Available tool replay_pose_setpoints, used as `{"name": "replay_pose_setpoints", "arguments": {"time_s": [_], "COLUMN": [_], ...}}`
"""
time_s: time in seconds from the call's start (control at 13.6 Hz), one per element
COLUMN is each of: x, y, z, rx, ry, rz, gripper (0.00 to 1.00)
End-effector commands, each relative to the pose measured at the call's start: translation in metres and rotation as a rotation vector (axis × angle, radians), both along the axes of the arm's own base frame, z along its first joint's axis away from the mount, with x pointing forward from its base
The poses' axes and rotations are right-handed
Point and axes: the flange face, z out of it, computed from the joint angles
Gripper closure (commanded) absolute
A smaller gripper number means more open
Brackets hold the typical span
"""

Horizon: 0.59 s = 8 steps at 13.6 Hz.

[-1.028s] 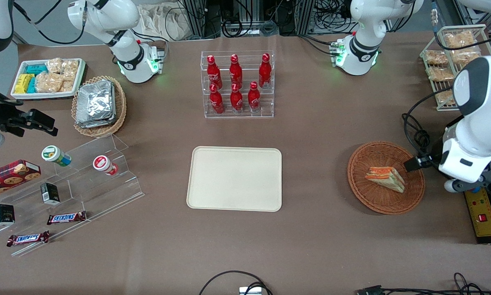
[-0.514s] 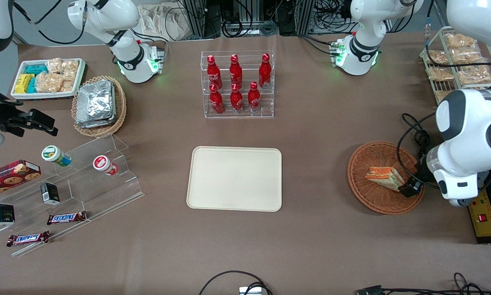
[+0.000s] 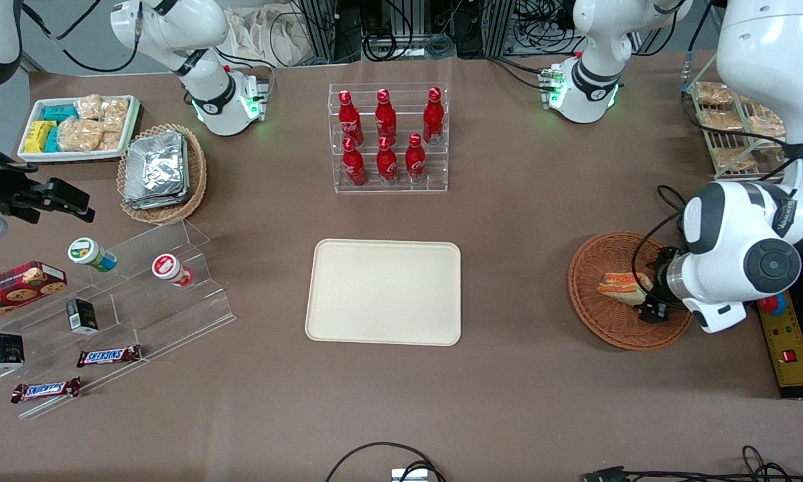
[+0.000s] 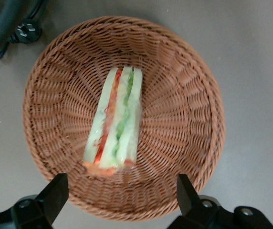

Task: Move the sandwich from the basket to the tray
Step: 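Lower the open left gripper over the sandwich in the wicker basket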

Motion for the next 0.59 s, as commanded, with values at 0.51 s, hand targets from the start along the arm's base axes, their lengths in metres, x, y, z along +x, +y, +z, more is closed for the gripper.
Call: {"name": "replay_pose_setpoints", "arguments": {"time_s": [0.51], "x": [-0.033], "y": [0.027], "z": [-0.043], "rx": [0.032], "ry": [0.086], "rz": [0.127], "gripper": [0.00]}}
